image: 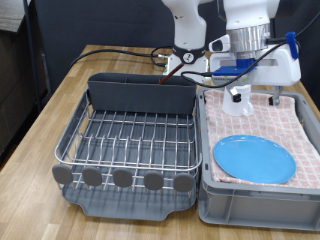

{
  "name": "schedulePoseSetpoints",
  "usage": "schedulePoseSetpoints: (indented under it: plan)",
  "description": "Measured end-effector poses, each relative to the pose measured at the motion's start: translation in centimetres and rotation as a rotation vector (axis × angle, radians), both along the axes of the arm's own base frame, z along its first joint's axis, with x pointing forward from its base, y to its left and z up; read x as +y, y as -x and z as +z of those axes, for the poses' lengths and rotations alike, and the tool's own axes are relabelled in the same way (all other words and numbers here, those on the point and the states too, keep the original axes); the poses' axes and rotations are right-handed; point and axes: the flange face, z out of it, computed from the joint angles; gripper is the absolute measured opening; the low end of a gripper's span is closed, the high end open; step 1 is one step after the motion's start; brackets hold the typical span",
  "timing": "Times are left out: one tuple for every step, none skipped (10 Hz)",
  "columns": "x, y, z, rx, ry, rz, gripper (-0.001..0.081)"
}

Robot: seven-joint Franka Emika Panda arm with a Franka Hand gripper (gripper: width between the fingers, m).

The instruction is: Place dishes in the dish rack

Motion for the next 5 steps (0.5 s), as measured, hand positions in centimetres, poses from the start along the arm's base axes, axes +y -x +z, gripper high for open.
schedulePoseSetpoints:
  plan:
    - [-0.6,0.1,-0.5,-0.016,-0.015,0.012,0.0802]
    - [-0.9,0.3,-1.1,-0.022,-0.007,0.015,0.0802]
    - [-1.3,0.6,-1.7,-0.026,-0.007,0.007,0.0802]
    - [-1.6,0.9,-2.4,-0.034,-0.01,0.006,0.0802]
    - [-1.8,1.1,-2.9,-0.042,-0.011,0.008,0.0802]
